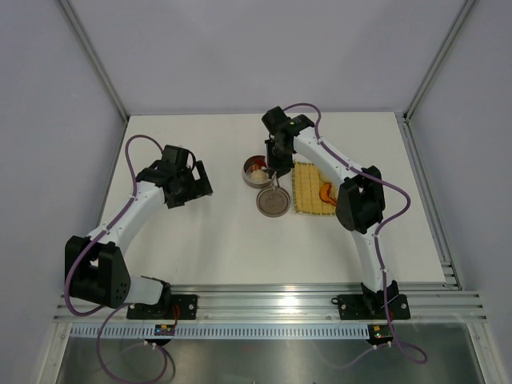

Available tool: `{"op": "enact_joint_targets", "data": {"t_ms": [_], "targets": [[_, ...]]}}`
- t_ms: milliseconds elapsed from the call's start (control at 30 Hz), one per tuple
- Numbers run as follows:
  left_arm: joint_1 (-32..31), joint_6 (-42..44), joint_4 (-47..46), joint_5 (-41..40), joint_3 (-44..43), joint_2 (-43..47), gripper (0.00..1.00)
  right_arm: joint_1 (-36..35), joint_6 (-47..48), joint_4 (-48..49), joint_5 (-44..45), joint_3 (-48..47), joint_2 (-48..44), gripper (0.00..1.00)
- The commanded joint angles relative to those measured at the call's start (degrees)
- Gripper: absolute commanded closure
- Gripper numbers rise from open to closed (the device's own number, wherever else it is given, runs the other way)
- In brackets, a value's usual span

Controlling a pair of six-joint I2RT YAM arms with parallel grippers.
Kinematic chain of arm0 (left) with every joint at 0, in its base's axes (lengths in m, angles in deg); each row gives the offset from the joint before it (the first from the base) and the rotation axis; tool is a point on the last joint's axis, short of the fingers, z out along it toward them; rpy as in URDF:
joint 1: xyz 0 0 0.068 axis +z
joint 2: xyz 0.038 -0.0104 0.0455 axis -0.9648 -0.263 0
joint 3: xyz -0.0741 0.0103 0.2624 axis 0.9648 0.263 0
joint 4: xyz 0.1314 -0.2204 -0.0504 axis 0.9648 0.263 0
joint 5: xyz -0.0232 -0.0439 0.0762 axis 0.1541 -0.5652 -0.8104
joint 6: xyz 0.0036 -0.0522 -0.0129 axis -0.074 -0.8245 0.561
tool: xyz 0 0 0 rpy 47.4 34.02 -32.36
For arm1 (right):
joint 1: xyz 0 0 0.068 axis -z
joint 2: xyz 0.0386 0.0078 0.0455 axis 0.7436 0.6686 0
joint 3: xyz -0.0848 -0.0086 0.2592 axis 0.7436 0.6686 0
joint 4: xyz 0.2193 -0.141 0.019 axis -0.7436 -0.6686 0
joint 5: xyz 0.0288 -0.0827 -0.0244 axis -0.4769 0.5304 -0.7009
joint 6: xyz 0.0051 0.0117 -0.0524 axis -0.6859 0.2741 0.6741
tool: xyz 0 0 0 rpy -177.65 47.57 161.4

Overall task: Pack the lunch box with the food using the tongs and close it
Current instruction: Place the fake food in the packing box.

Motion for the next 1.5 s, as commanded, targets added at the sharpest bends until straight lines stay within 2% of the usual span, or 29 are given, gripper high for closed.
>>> {"op": "enact_joint_targets", "data": {"t_ms": [0, 467, 767, 1467], "targets": [[0.31, 0.68, -0.68, -0.46, -0.10, 2.19, 0.01, -0.41, 1.02, -0.65, 1.01, -2.76, -3.91, 0.69], [0.40, 0.85, -0.24, -0.99, -0.63, 2.19, 0.01, -0.58, 1.55, -1.00, -0.65, -7.50, 1.45, 0.69], [0.57, 0.67, -0.06, -1.08, -0.46, 2.10, 0.01, -1.63, 1.90, -0.47, -2.59, -6.80, 5.32, 0.70], [0.57, 0.67, 0.02, -1.17, -0.28, 2.19, 0.01, -2.34, 1.46, -0.91, 0.40, -8.56, 0.41, 0.70]]}}
